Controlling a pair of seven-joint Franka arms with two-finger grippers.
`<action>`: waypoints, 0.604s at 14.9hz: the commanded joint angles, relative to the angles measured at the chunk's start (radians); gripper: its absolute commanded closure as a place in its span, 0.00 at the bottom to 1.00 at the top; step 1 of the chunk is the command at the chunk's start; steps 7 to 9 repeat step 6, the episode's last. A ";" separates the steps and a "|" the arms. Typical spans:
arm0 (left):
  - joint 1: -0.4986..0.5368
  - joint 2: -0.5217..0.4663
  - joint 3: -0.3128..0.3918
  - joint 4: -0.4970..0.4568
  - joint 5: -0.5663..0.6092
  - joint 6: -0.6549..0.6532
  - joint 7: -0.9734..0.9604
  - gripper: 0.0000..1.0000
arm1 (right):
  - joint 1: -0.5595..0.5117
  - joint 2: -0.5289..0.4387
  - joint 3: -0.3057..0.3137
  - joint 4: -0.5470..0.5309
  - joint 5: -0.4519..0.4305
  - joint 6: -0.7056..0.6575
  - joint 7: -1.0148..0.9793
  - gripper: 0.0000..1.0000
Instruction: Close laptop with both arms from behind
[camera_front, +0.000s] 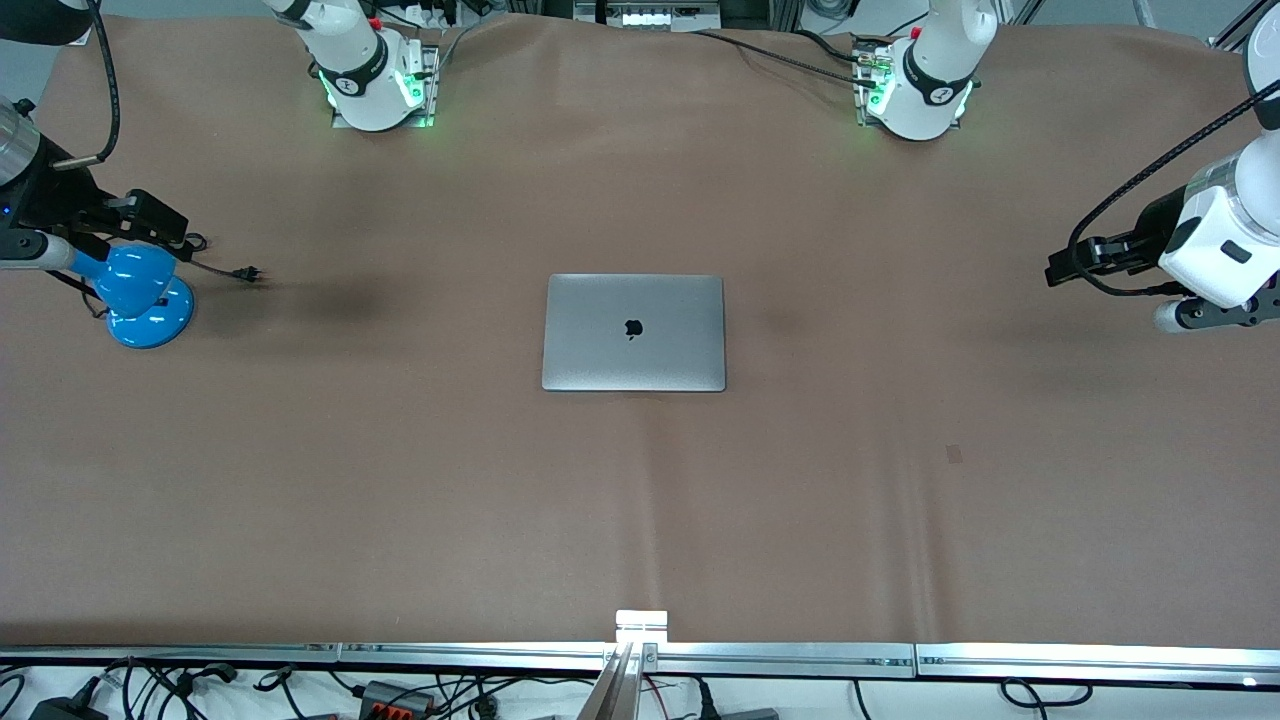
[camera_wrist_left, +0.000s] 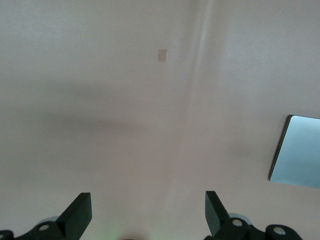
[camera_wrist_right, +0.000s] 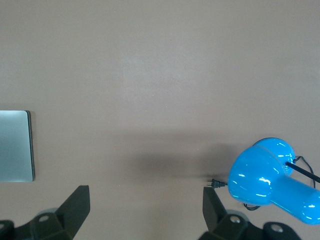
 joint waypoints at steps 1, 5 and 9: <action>0.003 -0.027 -0.002 -0.029 -0.015 0.015 -0.006 0.00 | -0.018 -0.025 0.017 -0.024 -0.015 -0.007 -0.020 0.00; 0.003 -0.027 -0.002 -0.029 -0.015 0.015 -0.004 0.00 | -0.016 -0.025 0.018 -0.025 -0.015 -0.024 -0.035 0.00; 0.003 -0.027 -0.002 -0.029 -0.016 0.014 -0.004 0.00 | -0.016 -0.025 0.018 -0.025 -0.015 -0.024 -0.036 0.00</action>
